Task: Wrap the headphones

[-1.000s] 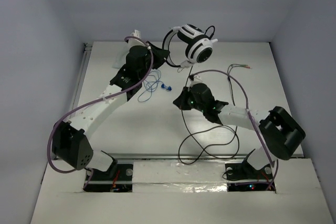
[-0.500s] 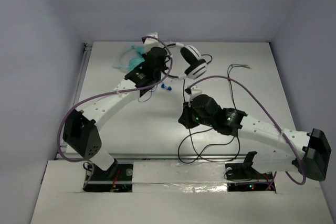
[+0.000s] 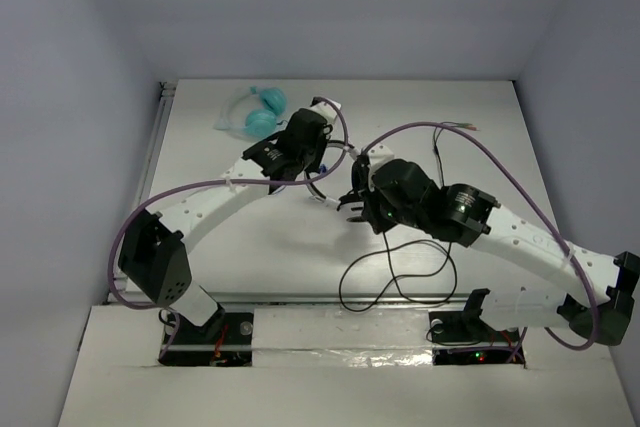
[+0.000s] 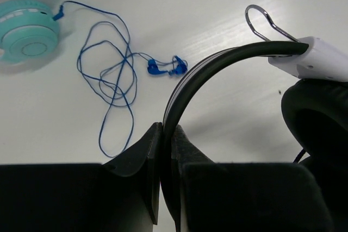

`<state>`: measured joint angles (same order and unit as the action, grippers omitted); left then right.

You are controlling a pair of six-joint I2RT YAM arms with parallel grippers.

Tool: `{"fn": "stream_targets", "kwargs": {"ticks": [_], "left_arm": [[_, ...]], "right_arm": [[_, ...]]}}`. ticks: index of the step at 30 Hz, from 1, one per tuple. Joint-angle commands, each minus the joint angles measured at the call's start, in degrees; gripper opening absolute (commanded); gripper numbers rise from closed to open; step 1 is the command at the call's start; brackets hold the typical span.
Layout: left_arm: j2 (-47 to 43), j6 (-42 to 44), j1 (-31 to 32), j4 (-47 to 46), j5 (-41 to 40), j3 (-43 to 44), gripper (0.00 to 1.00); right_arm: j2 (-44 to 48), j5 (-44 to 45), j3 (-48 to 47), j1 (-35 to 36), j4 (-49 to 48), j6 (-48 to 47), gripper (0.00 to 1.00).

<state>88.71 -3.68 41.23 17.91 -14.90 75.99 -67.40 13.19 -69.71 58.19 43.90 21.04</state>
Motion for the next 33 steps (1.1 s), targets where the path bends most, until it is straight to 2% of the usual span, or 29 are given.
{"fn": "stream_targets", "kwargs": {"ticks": [1,4,5,11,16,20,21,27,33], "left_arm": [[-5.4,4.7,0.1,-0.9,10.1,-1.6,0.0],[-6.4,6.3,0.1,-1.3,14.5,-4.4,0.0],[-7.0,6.8,0.1,-1.3,16.6,-4.9,0.0],[-9.5,9.1,0.1,-1.9,20.5,-5.8,0.0],[-10.5,9.6,-1.9,-2.5,27.9,-6.6,0.0],[-11.9,10.4,-2.5,-2.4,32.4,-6.7,0.0],[-12.2,10.5,-2.5,-2.6,32.6,-7.1,0.0],[-14.3,10.5,-3.1,-3.8,39.2,-7.3,0.0],[-14.7,8.7,-5.8,-5.4,47.8,-6.3,0.0]], "right_arm": [[-1.0,2.4,-5.0,0.3,5.1,-5.2,0.0],[-1.4,6.9,-7.0,0.3,6.4,-6.8,0.0],[-1.3,11.4,-7.1,0.3,6.5,-6.7,0.01],[-0.5,24.3,-5.5,0.3,5.4,-4.3,0.02],[-0.9,32.1,-3.9,0.3,2.6,-2.2,0.05],[-0.8,36.7,-1.5,-2.5,-1.4,-1.7,0.07],[-0.6,35.7,-0.7,-4.5,-1.9,-1.9,0.07],[1.6,25.3,2.8,-10.9,-11.1,-4.3,0.29],[1.7,14.0,6.0,-14.2,-18.1,-3.4,0.33]]}}
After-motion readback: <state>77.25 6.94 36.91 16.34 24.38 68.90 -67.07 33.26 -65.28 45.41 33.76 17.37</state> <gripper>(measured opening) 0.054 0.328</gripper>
